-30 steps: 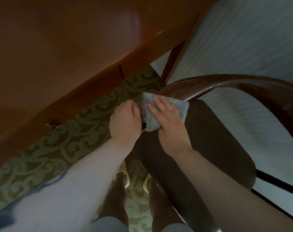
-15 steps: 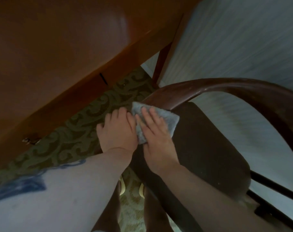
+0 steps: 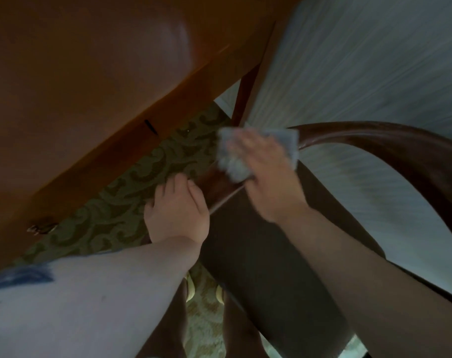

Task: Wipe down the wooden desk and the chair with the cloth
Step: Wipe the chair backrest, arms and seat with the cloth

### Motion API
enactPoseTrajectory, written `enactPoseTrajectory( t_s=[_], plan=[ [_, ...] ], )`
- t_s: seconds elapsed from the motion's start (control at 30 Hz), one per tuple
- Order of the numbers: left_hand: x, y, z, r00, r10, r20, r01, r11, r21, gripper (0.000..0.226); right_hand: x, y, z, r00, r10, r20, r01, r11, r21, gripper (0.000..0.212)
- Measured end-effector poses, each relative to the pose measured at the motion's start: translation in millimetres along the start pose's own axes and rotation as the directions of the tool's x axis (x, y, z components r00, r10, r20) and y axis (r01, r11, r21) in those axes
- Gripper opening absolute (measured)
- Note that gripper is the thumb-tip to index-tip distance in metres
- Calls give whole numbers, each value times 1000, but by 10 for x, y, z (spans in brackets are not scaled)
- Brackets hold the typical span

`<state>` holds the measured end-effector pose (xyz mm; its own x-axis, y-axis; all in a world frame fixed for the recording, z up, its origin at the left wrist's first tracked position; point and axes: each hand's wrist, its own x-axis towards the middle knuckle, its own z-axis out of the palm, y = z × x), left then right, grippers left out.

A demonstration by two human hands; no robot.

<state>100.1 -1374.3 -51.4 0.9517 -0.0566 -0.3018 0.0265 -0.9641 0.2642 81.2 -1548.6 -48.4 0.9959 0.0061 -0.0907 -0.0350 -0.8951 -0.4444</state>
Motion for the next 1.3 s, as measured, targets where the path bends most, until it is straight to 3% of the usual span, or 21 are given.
enactPoseTrajectory(
  t_s=[0.07,0.1,0.13,0.2,0.27,0.33,0.4,0.43,0.53,0.6,0.67,0.73,0.77,0.83,0.9,0.97,1.03,1.1,1.17,1.23,1.3],
  plan=[
    [7,-9,0,1000,8,0,-8,1000,-9,40,-87,-129,28,954,262,-145,-259,965,41,64],
    [15,-11,-5,1000,8,18,-8,1000,-16,37,-144,-312,132,945,297,-137,-292,955,58,64],
    [6,-13,-10,999,3,44,-2,1000,-24,31,-204,-488,253,962,263,-76,-258,964,68,65],
    [13,-17,-7,996,-8,85,11,999,-36,19,-160,-593,318,997,5,77,-9,999,50,65],
    [15,-17,-10,996,-16,85,20,999,-47,20,77,-327,185,977,-177,119,185,981,-61,63],
    [11,-7,-27,998,-2,62,6,999,-51,29,123,-80,62,1000,-5,-19,4,998,-63,61],
    [-5,-10,-36,998,5,56,-2,998,-59,29,-86,-130,123,930,314,-190,-312,949,41,61],
    [-12,-10,-37,999,6,54,-3,998,-61,26,-204,-275,212,911,367,-190,-359,930,77,62],
    [-23,-20,-17,999,8,43,-6,999,-54,25,-235,-458,329,993,121,-2,-121,992,19,62],
    [-8,-19,-3,999,-2,42,5,998,-57,26,50,-214,114,997,-55,58,61,990,-127,62],
    [-2,-22,-9,1000,4,24,-3,998,-68,28,172,97,-86,993,95,-71,-105,983,-154,61],
    [-16,-34,-20,1000,17,5,-17,997,-78,29,37,180,-119,880,371,-295,-408,910,-73,60],
    [-17,-36,-22,1000,22,-2,-22,996,-82,29,-56,54,-24,835,434,-340,-473,880,-40,63],
    [-12,-40,-15,999,30,-15,-31,996,-85,28,-169,-328,272,900,370,-232,-394,916,-69,68],
    [1,-69,3,999,41,-27,-43,994,-105,31,-112,-569,372,990,139,-27,-141,988,-62,63],
    [10,-143,5,994,106,-13,-107,983,-149,34,56,-496,247,998,-16,67,22,995,-98,58],
    [-4,-266,-51,971,232,50,-224,965,-136,36,53,-312,160,999,46,-26,-49,994,-95,58],
    [-21,-478,-98,937,331,112,-320,942,-104,41,-167,-416,267,954,258,-154,-260,966,5,64],
    [-77,-712,-92,921,366,135,-340,923,-179,42,-425,-873,600,952,282,-119,-276,959,64,70],
    [-163,-896,-28,945,308,114,-227,863,-452,36,-550,-1235,816,993,115,-35,-110,986,122,67],
    [-258,-941,36,982,128,136,9,693,-721,29,-441,-1156,784,997,-78,23,77,995,62,64]
  ],
)
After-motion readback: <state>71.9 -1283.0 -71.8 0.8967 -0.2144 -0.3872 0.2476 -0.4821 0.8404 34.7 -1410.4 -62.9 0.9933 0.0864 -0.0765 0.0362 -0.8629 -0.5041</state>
